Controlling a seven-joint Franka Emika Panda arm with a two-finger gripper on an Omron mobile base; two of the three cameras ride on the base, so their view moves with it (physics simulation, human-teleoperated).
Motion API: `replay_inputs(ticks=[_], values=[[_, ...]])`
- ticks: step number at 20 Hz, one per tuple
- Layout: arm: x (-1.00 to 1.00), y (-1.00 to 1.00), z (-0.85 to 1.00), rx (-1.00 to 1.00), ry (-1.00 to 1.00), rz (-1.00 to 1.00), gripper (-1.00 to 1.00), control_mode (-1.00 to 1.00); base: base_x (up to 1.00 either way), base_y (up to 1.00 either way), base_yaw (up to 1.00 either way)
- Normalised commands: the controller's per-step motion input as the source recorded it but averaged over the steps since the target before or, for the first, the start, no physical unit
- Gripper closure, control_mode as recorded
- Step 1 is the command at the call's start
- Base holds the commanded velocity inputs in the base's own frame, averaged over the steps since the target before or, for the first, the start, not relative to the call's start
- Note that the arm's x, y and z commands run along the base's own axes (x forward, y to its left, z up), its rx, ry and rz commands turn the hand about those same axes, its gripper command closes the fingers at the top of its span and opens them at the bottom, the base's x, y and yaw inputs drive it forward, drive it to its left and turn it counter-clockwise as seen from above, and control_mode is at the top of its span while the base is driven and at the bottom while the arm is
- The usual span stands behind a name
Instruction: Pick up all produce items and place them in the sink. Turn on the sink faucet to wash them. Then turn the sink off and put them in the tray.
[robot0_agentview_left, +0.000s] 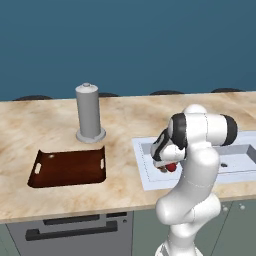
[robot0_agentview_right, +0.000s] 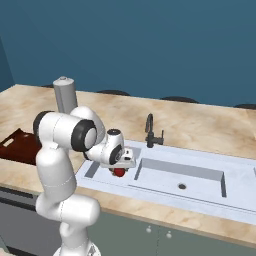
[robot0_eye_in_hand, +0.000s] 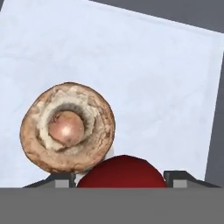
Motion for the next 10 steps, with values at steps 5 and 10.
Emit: replay_inputs(ticks=[5,10], values=[[0.02,-0.20,-0.02,0.00,-0.07,0.00,-1.00,-1.00,0.00,0.00,0.00],[0.00,-0.04,0.31,0.00,-0.06,0.00,-1.00,-1.00,0.00,0.00,0.00]])
